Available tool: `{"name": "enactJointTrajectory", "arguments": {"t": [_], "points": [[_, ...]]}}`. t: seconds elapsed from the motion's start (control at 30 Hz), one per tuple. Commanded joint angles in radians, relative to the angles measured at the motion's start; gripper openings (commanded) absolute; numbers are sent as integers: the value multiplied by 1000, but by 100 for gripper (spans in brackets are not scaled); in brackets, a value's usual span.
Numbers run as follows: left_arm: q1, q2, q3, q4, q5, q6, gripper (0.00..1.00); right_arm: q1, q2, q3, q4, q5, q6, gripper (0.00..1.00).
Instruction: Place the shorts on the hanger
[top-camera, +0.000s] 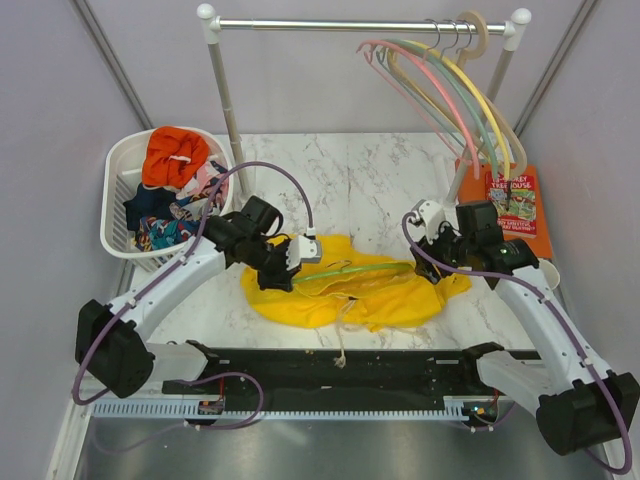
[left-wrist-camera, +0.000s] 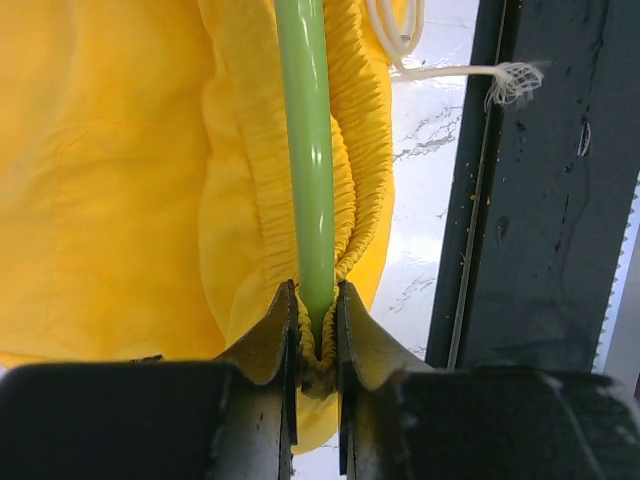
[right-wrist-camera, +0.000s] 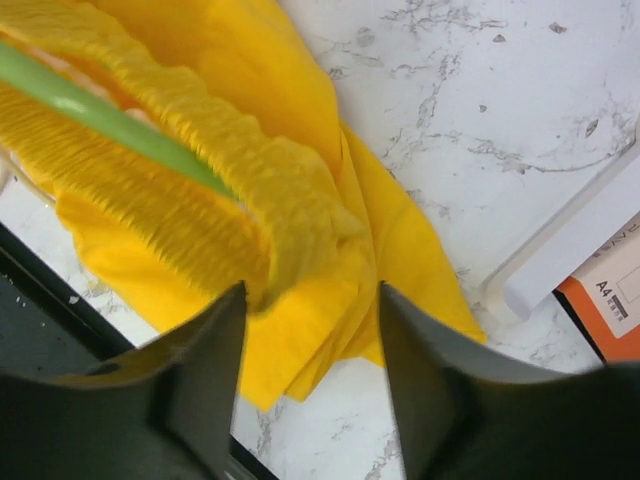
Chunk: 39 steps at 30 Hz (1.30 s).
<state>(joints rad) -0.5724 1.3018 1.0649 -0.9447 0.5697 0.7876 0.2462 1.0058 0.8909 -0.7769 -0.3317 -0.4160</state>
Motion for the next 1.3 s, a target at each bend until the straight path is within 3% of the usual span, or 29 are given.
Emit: {"name": "enactJointTrajectory", "arguments": {"t": [0.0,0.07,0.3,0.47,0.83,0.9,0.93,1.0,1.03,1.1,1.17,1.27], "points": [[11,-53,20,-26,-7,-73,2,5,-1,101,-44,-105,-76,69],[11,-61,21,-25,-2,-73,2,11,7,117,-74,-179,-92,75],[9,-73,10,-23,50,-56,2,86,-15,83,-38,-254,-148,76],[9,-79,12,-5,91,-60,2,169,-4,88,71,-233,-173,76],[9,-127,1,47,142,-93,2,514,160,106,272,-69,-231,73],[9,-139,-11,47,148,-96,2,547,177,103,324,-50,-222,69],[9,-144,-14,49,148,-96,2,551,200,111,330,-40,-221,57],[11,-154,-25,47,142,-97,2,558,215,140,334,-35,-201,43],[11,-170,-28,47,137,-96,2,561,224,149,334,-32,-192,20],[11,-187,-40,47,127,-93,2,561,221,172,305,-23,-193,0],[22,-210,-48,44,119,-96,4,561,209,206,247,-6,-196,0],[72,-242,-49,38,116,-87,19,561,182,243,159,20,-216,0]]}}
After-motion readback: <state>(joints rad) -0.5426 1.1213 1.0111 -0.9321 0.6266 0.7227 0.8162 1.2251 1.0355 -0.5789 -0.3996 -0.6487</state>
